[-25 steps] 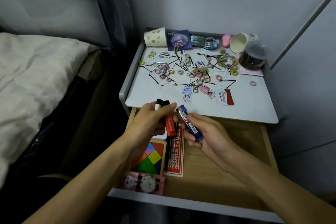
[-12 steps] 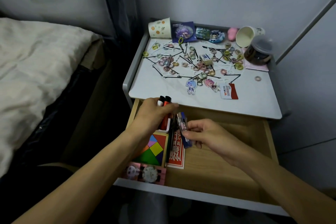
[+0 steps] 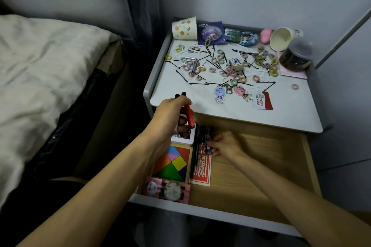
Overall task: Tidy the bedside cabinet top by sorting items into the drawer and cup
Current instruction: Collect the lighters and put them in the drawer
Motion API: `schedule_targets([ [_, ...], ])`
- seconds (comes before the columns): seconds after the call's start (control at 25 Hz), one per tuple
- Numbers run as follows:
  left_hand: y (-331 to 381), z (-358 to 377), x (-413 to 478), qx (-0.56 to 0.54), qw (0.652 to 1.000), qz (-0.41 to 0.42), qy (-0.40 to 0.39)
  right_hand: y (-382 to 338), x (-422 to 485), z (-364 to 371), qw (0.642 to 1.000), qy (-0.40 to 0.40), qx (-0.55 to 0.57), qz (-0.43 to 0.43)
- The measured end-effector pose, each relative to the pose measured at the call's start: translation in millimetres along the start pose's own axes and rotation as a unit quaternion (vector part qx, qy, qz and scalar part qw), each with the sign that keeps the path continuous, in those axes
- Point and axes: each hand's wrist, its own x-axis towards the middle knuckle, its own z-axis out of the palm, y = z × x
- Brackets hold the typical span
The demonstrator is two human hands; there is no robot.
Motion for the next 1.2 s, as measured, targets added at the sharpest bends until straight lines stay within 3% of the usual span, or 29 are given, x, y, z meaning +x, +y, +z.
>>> schedule_targets([
  [0.52,-7,-4,-1,0.038,0.998,0.029,-0.038,-4,-2,2,1.000,0.019,0.003,-0.009],
  [0.64,-10,-6,1,0.067,0.996,0.040,-0.037,-19,-33,-9,0.998,0.018,0.004,-0.059],
  [0.8,-19,-2,6,0.052,0.996,0.034,-0.066,-52,-92,-23,0.976,-0.073,0.080,-0.189],
  [0.88,-26,2,5,0.050,0.995,0.025,-0.087,-63,-107,-23,0.968,-0.091,0.110,-0.206],
  [1.0,-31,6,3,0.079,0.993,0.015,-0.087,-62,-107,-22,0.974,-0.077,0.109,-0.185],
  [1.2,-17,3,5,0.054,0.998,0.015,0.018,-21,-81,-32,0.993,-0.080,0.044,-0.076],
])
